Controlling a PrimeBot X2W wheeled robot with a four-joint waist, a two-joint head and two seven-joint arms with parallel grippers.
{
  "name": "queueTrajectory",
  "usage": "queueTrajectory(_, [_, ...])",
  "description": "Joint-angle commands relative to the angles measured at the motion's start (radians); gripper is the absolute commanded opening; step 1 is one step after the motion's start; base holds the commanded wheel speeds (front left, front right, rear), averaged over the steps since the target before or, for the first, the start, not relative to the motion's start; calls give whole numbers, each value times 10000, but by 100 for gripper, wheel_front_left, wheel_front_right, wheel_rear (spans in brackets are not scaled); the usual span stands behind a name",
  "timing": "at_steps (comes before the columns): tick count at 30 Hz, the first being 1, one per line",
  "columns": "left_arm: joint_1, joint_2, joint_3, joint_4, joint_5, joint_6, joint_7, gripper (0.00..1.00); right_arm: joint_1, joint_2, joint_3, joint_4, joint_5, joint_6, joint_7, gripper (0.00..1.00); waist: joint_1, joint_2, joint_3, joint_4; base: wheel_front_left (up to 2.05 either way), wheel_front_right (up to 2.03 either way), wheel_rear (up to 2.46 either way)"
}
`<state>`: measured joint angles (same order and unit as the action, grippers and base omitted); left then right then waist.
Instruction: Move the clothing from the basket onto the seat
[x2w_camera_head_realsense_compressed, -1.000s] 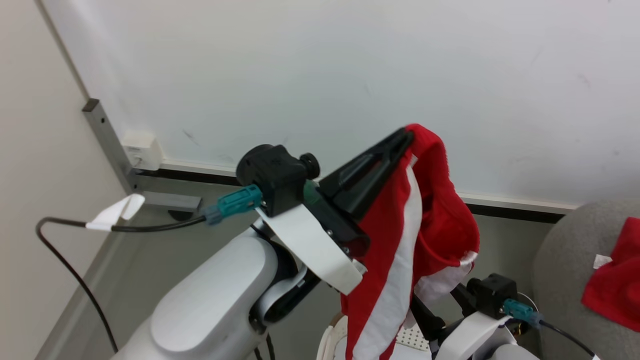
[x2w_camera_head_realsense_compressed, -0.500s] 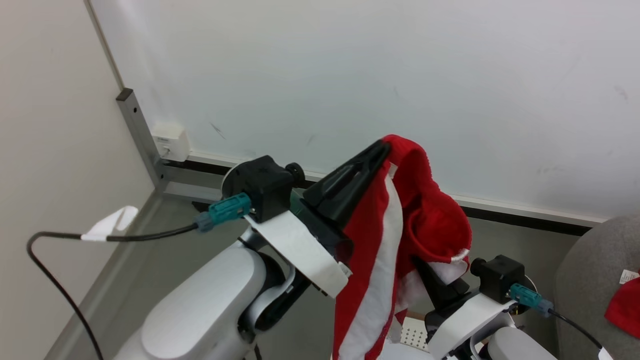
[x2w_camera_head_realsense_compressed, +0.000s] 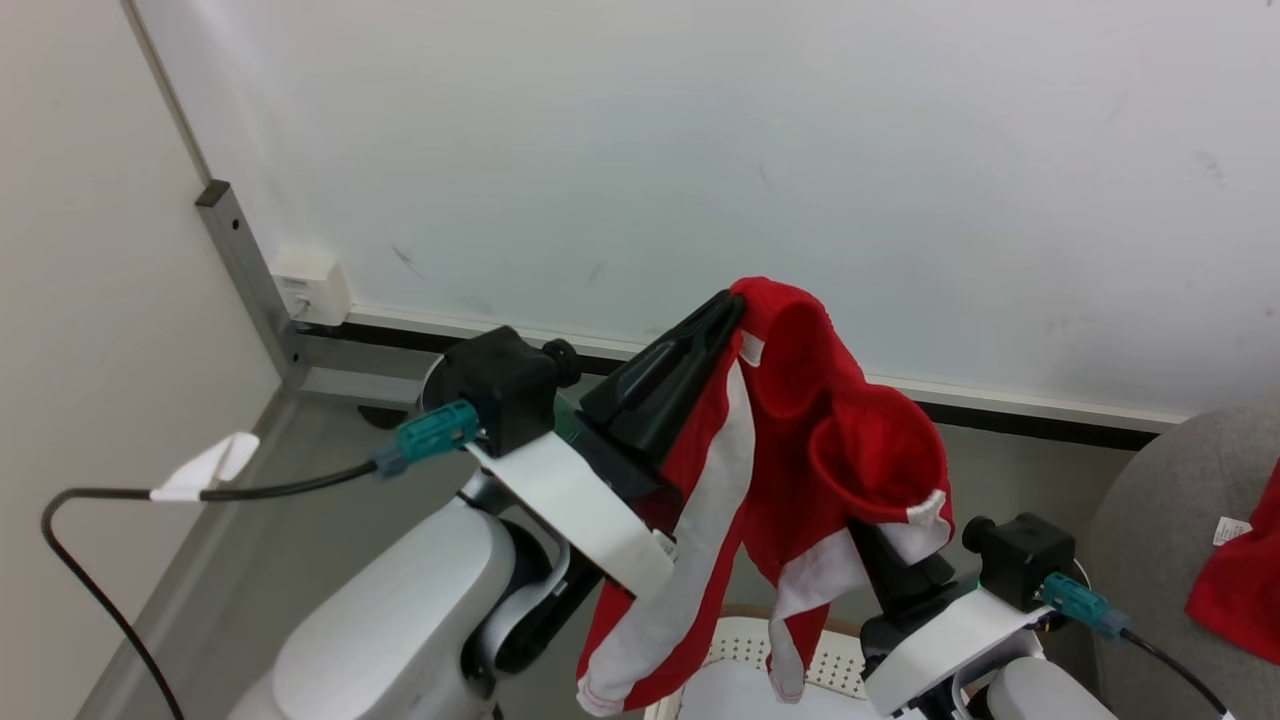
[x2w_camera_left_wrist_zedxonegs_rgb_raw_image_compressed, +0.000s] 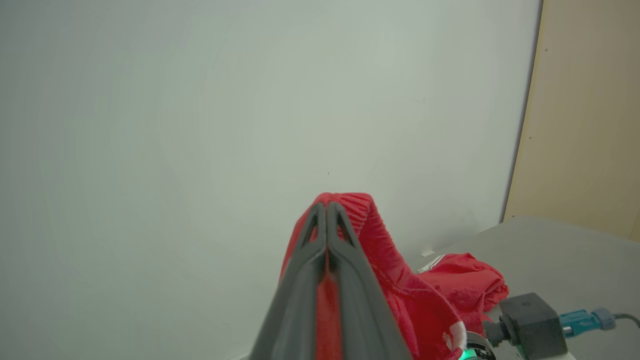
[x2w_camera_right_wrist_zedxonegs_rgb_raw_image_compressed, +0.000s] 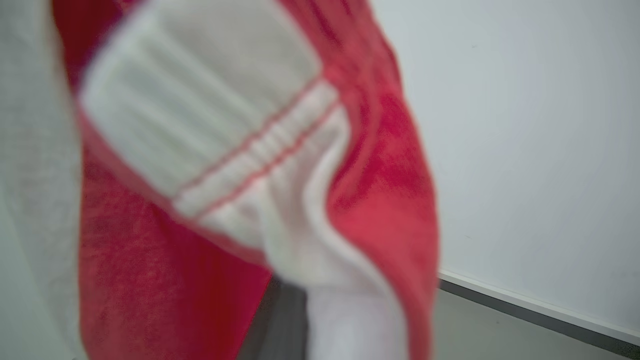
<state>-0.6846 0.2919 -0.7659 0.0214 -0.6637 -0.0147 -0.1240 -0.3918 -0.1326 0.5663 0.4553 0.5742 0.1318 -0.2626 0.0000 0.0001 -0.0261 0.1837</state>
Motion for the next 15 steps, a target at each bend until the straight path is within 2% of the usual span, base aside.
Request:
queueTrajectory(1, [207,56,-15,-3,-163,31,-44,0,28,-23,-100,-54,-68,-23,-30,0,0,-1,26,-42,0,0,0])
queueTrajectory(10, [1397,142,-253,134,82,293,-817,0,287,-31,-1527,-801,-657,-23,-30,0,0,-1,218,-413,0,0,0])
queueTrajectory(11, [1466,169,-302,133,115,250,-879,6,295,-56,-1653,-895,-707,-23,-30,0,0,-1,246,-469,0,0,0])
queueTrajectory(13, [1645,205,-372,127,158,197,-978,40,337,-91,-1902,-1090,-797,-23,-30,0,0,-1,293,-593,0,0,0])
queueTrajectory(14, [1705,242,-380,144,178,189,-1000,95,335,-82,-2013,-1189,-865,-23,-30,0,0,-1,323,-669,0,0,0])
queueTrajectory(15, [1750,265,-389,157,184,171,-1013,100,315,-67,-2119,-1287,-926,-23,-30,0,0,-1,356,-753,0,0,0])
